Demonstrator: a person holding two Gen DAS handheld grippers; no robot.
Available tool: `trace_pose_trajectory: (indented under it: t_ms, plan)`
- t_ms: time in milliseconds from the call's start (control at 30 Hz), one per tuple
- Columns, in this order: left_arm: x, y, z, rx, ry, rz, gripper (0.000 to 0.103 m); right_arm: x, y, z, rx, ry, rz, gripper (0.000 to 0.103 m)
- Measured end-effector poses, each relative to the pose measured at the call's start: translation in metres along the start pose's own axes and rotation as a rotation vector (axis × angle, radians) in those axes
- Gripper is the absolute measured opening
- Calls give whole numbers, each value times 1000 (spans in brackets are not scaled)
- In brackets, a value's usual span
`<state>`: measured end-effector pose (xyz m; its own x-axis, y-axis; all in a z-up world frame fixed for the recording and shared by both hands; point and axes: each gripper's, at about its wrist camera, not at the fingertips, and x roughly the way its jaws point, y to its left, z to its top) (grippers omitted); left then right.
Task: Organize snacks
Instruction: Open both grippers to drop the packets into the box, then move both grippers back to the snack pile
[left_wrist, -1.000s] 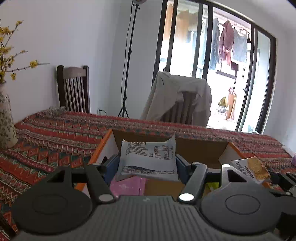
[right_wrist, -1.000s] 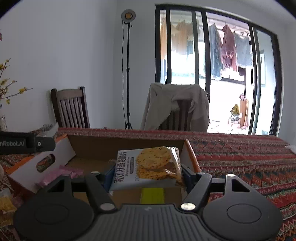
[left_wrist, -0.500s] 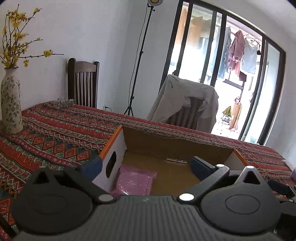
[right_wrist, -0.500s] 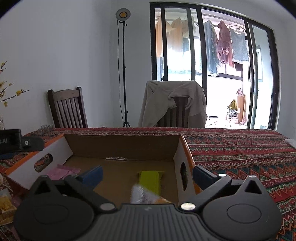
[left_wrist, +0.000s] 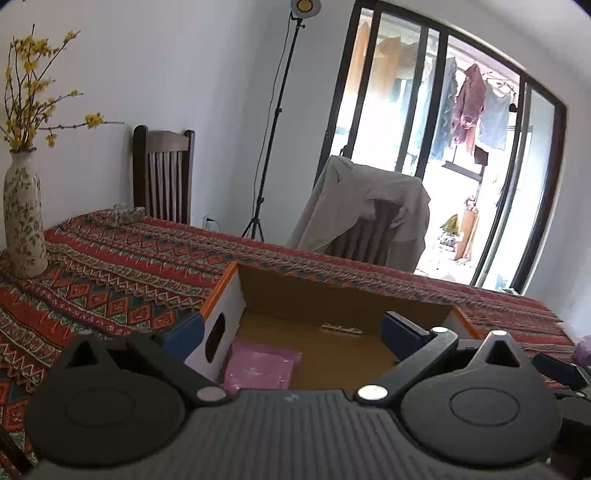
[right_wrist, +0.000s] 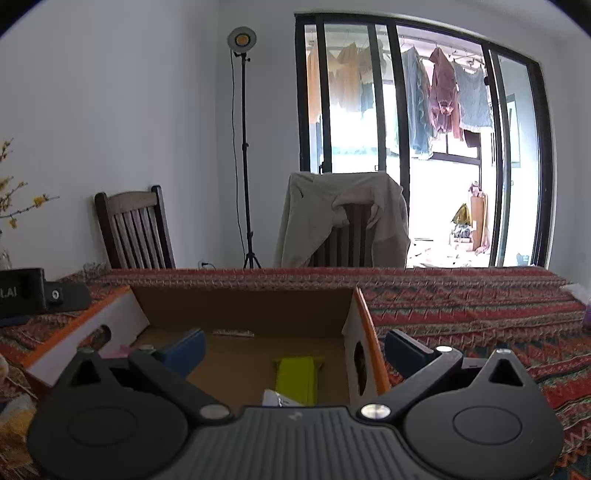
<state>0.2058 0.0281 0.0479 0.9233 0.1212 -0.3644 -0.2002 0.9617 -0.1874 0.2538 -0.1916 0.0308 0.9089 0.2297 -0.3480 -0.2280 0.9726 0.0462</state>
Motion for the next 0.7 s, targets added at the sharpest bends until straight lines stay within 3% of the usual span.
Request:
trace_pose_trajectory:
  t_ms: [300,700]
  plan:
    - [-42,5,-2,16,-16,-23,103,-37,5,4,-27,-14,18,103]
    - [-91,31,-34,45,6,-23,103,-91,-2,-30,-67,41,13,103]
